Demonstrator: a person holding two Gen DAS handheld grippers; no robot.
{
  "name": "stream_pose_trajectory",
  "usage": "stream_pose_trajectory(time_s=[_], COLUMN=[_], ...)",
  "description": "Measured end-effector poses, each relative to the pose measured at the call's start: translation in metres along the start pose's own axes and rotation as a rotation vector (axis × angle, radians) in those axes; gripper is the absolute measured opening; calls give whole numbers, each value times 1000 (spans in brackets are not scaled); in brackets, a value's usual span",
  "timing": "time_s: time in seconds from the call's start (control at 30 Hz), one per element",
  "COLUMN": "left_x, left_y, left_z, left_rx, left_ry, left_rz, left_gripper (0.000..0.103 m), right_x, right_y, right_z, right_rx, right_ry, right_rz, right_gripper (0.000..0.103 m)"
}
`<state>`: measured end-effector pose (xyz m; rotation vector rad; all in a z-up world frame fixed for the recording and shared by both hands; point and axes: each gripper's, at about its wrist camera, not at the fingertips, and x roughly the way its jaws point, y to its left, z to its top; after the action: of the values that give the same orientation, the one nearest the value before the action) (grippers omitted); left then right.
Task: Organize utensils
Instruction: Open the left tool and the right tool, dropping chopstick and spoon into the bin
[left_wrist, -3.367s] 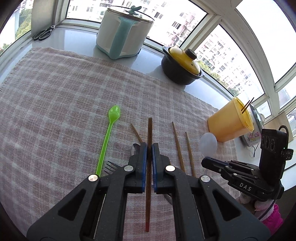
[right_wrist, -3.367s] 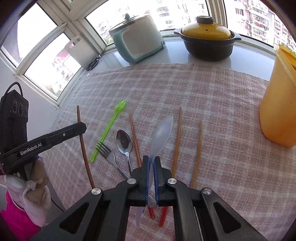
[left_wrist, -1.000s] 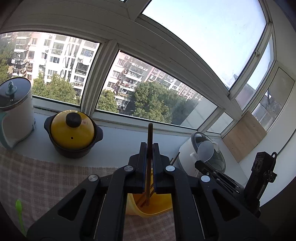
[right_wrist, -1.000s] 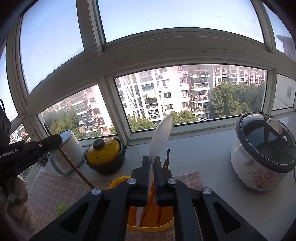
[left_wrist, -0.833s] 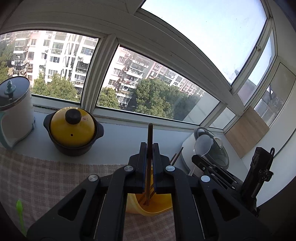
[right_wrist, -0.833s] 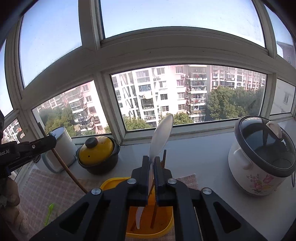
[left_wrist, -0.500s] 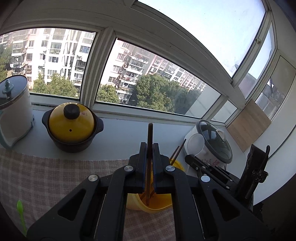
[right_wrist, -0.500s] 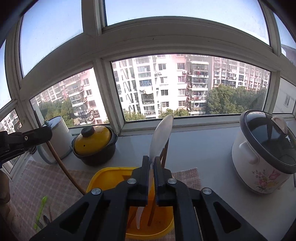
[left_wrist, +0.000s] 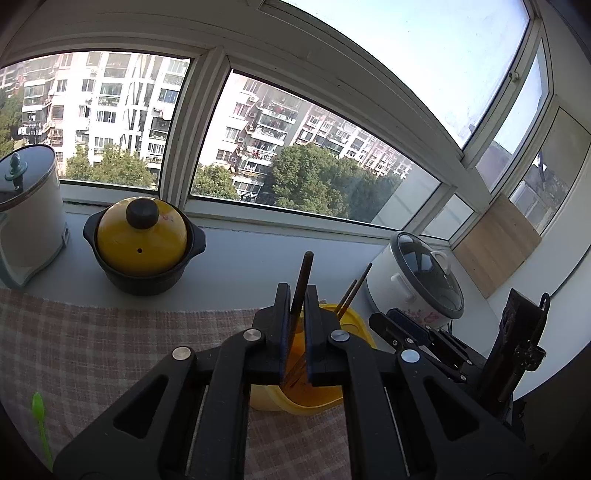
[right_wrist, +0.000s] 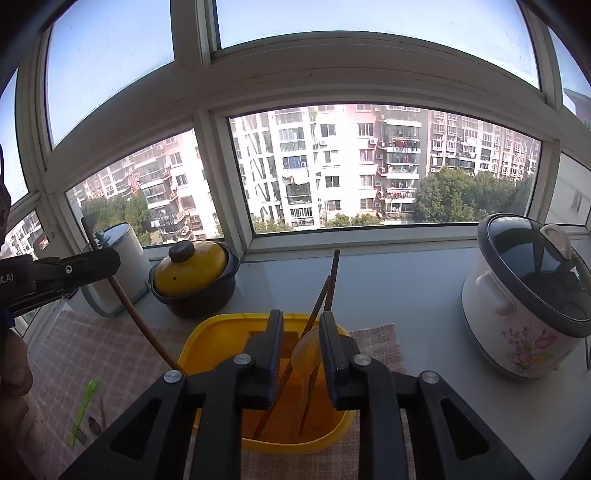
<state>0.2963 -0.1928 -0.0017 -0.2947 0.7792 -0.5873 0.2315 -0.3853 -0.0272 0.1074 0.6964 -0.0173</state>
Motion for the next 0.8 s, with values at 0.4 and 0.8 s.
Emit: stream_pose_trajectory(time_s=[0.4,0.8], left_x=[-18,-44], left_y=[-6,9], left_z=[-11,-34], left_rx=[4,20], left_ry=[-14,-5], left_rz=[4,56], left_gripper=[37,37], right_x=[-22,-49], right_y=[-3,3], right_z=[-9,-22], right_rx=[4,16], right_ry=[-27,-55], right_rz=[-15,5], right_gripper=[77,98])
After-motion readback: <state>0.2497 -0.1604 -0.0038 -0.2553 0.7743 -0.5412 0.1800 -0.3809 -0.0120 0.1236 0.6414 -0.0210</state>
